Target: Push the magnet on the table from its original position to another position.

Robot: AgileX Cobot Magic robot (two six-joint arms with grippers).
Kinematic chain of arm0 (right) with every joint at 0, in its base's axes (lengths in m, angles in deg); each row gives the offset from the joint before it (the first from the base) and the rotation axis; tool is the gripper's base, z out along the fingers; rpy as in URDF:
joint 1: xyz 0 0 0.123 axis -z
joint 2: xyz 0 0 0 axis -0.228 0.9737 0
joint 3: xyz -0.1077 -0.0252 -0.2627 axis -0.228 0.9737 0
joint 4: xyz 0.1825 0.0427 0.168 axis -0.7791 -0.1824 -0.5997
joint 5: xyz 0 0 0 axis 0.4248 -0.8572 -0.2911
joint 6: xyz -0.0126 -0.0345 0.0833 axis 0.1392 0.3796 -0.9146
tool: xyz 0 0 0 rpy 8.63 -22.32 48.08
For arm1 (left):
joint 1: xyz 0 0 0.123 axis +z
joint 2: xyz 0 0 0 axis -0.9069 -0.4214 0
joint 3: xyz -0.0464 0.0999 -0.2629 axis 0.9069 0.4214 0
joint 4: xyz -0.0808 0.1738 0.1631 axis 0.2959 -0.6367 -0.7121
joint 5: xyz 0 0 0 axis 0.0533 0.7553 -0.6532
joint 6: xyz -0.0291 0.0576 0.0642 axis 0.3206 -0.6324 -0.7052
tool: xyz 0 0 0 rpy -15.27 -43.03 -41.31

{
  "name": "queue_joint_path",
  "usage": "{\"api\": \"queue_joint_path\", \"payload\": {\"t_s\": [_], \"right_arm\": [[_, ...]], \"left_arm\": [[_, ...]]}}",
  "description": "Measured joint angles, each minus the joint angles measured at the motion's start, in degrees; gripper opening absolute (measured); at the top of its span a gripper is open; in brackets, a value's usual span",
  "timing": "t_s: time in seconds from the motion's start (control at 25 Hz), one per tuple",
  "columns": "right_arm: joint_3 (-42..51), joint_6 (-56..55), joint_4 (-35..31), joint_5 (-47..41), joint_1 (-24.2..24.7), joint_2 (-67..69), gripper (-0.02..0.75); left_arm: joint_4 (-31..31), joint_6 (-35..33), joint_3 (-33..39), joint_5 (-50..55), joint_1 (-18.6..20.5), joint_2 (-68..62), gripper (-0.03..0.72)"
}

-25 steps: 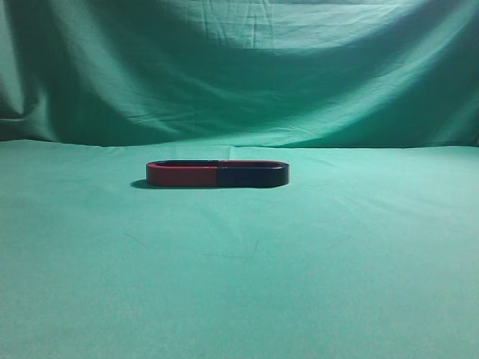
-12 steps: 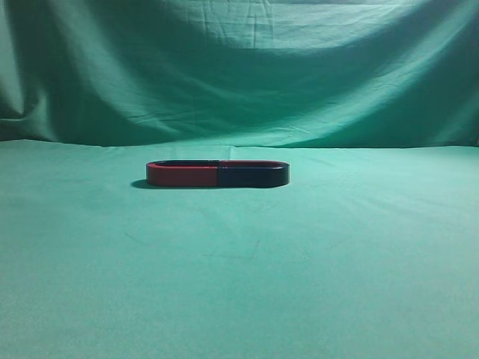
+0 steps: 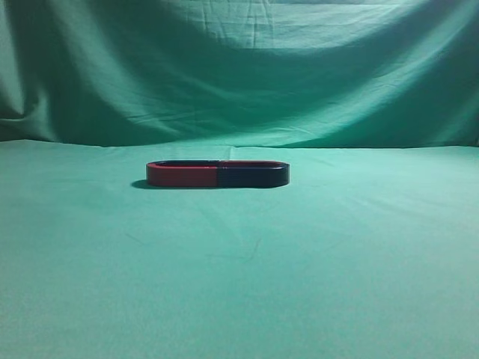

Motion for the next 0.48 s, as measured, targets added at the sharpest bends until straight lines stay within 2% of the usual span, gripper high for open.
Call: {"api": "queue_joint_path", "payload": {"t_s": [0.2,0.48], "right_arm": [[0.0,0.0,-1.2,-5.4,0.3,-0.1,0.0],[0.0,0.0,-1.6,-6.6,0.4,-0.3,0.0]], "left_arm": [[0.0,0.0,0.0,0.0,0.0,0.0,0.372],[0.0,0.0,0.0,0.0,0.0,0.0,0.372]]}}
